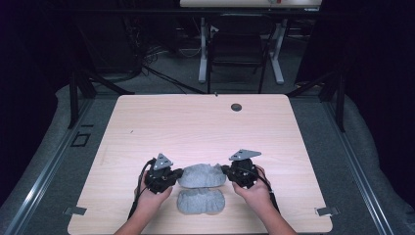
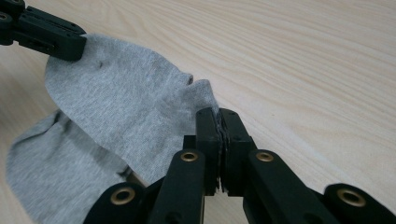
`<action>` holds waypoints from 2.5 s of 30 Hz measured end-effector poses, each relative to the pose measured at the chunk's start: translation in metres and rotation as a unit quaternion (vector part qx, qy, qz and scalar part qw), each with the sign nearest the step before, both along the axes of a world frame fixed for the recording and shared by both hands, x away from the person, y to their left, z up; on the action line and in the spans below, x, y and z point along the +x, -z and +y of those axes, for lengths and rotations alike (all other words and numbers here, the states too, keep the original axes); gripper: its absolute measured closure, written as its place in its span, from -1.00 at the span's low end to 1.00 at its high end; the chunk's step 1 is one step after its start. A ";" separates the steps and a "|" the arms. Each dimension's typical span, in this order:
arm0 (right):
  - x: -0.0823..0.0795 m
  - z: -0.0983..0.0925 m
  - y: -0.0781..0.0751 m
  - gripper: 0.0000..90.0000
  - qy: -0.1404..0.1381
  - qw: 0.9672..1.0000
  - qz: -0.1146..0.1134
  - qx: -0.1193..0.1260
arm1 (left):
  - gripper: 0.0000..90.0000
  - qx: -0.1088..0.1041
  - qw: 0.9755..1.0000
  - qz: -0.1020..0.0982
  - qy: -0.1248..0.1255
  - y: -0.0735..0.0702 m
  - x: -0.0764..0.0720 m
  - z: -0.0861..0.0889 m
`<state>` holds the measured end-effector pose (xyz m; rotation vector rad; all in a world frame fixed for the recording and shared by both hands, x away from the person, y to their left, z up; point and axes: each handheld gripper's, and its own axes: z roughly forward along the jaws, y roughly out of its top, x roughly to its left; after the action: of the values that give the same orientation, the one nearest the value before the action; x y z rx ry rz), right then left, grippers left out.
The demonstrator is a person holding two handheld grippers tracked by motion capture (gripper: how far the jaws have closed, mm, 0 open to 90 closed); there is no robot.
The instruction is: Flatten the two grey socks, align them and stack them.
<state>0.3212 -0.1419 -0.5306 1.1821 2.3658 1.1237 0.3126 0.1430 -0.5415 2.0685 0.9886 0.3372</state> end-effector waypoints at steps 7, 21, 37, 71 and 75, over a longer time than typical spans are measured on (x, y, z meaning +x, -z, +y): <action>-0.018 -0.002 -0.007 0.95 -0.017 1.000 -0.003 -0.003 | 0.95 -0.004 1.000 -0.001 0.011 -0.003 -0.015 0.004; -0.047 -0.005 -0.007 0.94 -0.038 0.999 0.002 -0.001 | 0.95 -0.005 1.000 0.003 0.031 -0.004 -0.041 0.006; -0.060 -0.003 0.006 0.94 -0.044 0.999 0.012 -0.009 | 0.95 -0.002 0.999 0.019 0.036 0.009 -0.054 0.006; -0.058 -0.006 0.013 0.78 -0.039 0.999 0.014 0.002 | 0.75 -0.017 0.999 0.008 0.043 0.008 -0.054 0.008; -0.063 0.003 0.012 0.71 -0.059 0.998 0.003 0.005 | 0.68 -0.021 0.998 0.005 0.054 0.004 -0.057 0.004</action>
<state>0.2580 -0.1387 -0.5424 1.0612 2.4655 1.1727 0.2561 0.1473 -0.5457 2.0774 0.8792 0.2484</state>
